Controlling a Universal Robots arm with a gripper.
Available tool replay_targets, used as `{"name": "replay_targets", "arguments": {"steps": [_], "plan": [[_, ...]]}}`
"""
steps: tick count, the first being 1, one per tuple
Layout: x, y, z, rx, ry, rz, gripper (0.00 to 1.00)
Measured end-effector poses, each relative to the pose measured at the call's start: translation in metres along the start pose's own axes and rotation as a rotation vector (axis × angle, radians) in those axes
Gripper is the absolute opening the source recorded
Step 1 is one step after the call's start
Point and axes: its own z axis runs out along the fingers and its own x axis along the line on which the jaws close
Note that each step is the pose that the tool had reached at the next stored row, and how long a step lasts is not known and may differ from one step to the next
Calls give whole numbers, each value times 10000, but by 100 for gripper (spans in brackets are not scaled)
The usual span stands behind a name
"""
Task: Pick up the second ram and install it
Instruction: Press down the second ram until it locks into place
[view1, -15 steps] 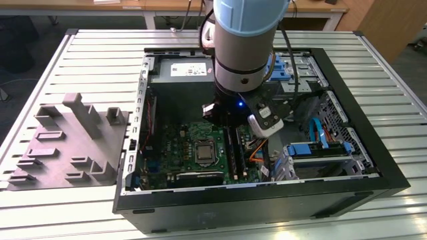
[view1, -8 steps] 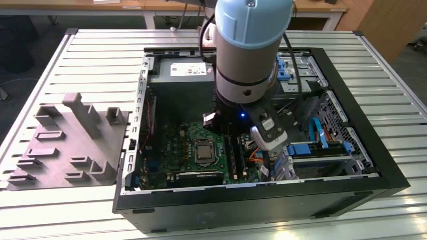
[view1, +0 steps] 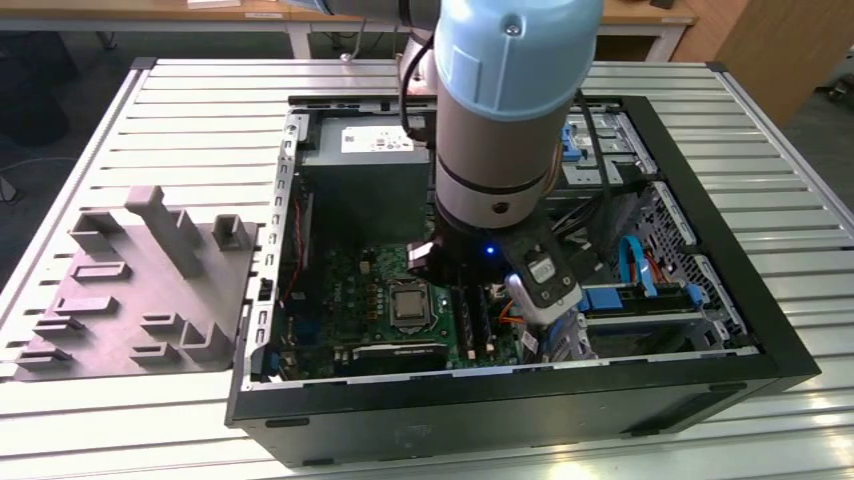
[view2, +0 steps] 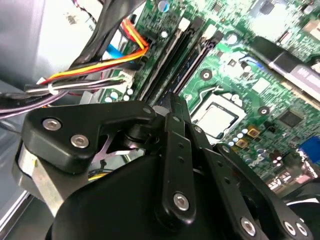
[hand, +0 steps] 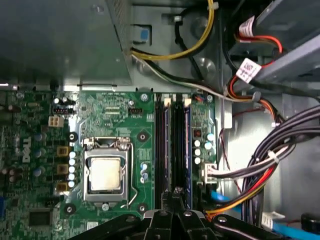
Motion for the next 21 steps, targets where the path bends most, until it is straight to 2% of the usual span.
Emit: {"name": "replay_targets", "arguments": {"steps": [3,6,11,21], "plan": [[0,-6,0,69,27,28,11],[-1,-7,0,186,39,34,11],[0,-9,1,191,39,35,11],[1,-73,37,190,40,36,11]]}}
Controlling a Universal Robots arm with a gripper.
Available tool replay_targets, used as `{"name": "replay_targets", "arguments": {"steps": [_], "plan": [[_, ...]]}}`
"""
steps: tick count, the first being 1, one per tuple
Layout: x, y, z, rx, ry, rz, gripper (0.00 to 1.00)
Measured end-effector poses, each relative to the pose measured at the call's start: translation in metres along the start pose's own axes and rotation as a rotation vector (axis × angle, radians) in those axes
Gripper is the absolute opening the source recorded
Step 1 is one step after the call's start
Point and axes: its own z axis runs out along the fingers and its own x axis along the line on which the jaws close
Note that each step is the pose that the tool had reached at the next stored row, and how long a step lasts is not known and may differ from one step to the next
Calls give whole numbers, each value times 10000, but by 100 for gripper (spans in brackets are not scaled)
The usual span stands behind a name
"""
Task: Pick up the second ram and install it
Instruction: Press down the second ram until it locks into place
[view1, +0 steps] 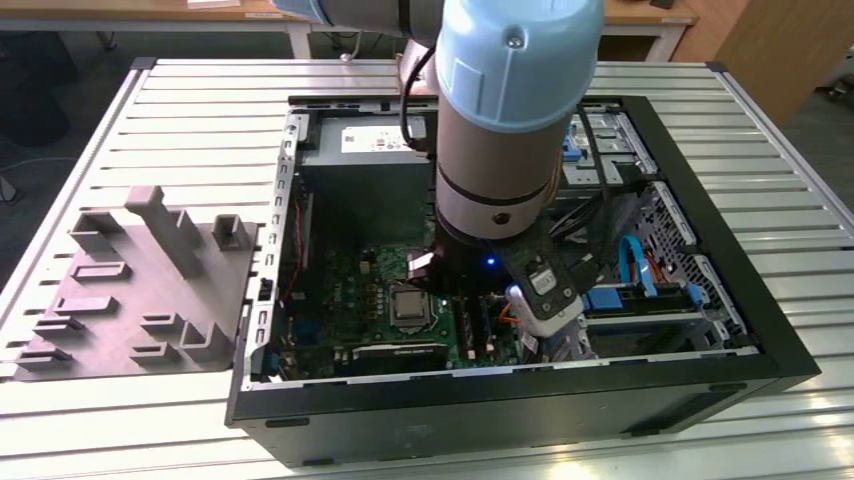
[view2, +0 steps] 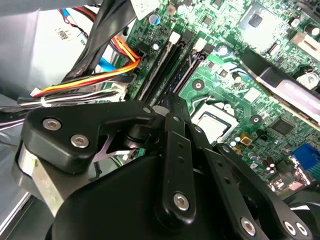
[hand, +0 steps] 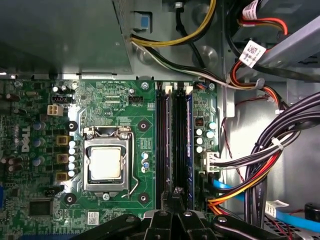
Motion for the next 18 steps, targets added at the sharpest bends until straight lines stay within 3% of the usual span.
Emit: {"name": "replay_targets", "arguments": {"steps": [7,11,18], "plan": [[-4,-26,61,1,27,1,11],[-23,-47,69,3,128,9,11],[-23,-50,83,4,134,9,11]]}}
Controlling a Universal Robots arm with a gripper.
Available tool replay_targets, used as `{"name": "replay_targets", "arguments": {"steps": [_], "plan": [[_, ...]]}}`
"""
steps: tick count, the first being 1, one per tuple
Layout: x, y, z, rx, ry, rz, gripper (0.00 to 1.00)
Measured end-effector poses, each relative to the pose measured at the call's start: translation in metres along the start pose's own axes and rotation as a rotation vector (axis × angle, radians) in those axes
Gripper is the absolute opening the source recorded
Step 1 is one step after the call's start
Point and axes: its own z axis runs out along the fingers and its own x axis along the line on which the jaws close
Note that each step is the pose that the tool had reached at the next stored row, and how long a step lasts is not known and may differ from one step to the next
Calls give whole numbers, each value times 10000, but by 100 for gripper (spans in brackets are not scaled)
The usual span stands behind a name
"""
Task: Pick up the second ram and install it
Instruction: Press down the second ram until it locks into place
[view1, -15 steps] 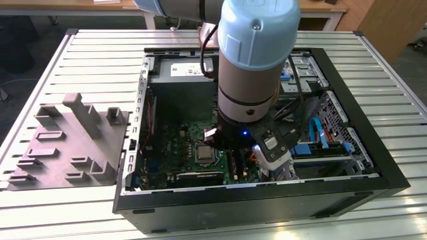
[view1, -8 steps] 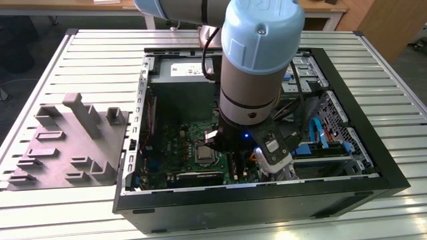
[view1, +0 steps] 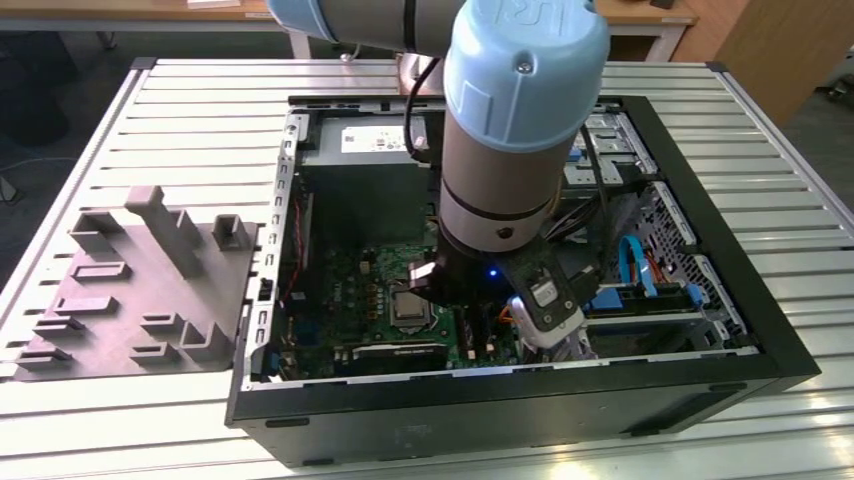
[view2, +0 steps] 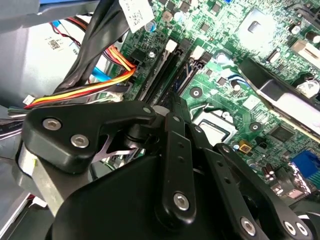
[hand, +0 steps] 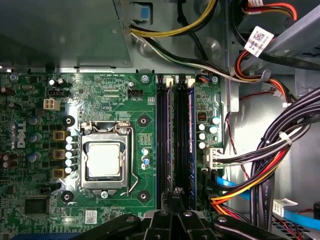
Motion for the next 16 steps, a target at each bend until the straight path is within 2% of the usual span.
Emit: {"name": "replay_targets", "arguments": {"steps": [3,8,16], "plan": [[-6,-4,0,1,31,1,11],[-25,-21,4,2,144,10,11],[-25,-26,40,2,149,11,11]]}}
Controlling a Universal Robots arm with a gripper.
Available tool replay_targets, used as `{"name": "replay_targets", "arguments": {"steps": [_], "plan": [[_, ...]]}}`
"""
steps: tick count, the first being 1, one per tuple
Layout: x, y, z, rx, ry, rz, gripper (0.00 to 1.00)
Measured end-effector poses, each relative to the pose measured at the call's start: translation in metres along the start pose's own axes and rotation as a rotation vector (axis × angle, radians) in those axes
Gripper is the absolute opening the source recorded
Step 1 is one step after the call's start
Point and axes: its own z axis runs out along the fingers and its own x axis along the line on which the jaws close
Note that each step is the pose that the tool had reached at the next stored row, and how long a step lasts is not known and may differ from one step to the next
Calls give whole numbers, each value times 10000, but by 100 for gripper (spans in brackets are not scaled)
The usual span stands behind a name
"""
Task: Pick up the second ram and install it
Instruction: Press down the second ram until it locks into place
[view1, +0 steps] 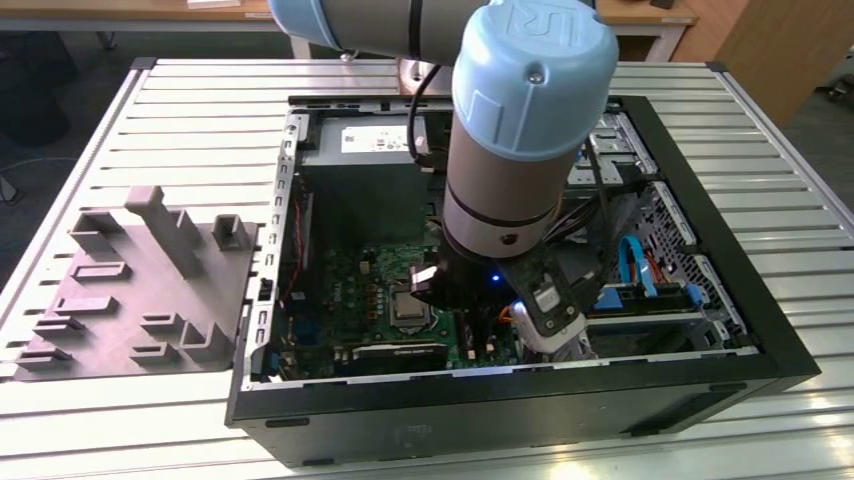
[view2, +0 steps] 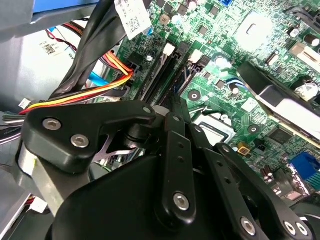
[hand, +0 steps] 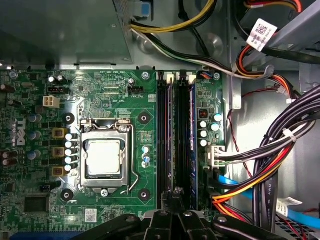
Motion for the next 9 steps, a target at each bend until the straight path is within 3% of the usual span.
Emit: {"name": "replay_targets", "arguments": {"steps": [9], "plan": [[1,-2,24,5,2,0,11]]}}
